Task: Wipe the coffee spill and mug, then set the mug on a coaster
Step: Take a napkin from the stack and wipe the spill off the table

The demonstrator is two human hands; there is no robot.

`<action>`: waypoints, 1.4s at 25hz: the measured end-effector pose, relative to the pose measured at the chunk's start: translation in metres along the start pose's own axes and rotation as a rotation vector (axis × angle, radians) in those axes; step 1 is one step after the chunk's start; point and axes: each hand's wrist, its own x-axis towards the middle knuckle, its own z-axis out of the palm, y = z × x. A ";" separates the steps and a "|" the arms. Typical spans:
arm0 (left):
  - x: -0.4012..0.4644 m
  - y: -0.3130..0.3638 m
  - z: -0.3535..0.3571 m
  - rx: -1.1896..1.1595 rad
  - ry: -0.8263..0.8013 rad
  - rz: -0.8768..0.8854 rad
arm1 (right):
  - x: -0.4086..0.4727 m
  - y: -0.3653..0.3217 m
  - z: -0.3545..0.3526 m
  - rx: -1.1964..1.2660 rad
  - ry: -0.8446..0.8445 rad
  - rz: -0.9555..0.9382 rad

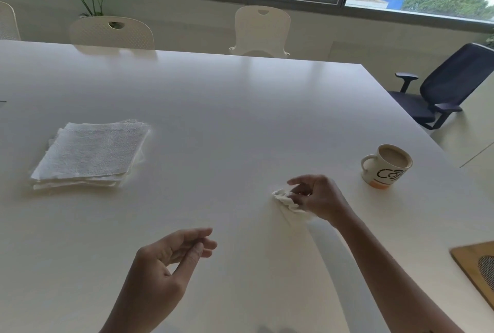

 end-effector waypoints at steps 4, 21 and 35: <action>-0.005 -0.001 -0.004 0.005 0.030 -0.001 | -0.005 0.005 0.001 -0.287 0.148 -0.312; -0.006 0.002 -0.009 0.048 0.087 0.014 | -0.056 0.003 0.050 -0.398 0.033 -0.492; -0.003 0.003 -0.014 0.060 0.058 0.015 | -0.025 -0.042 0.123 -0.310 -0.069 -0.497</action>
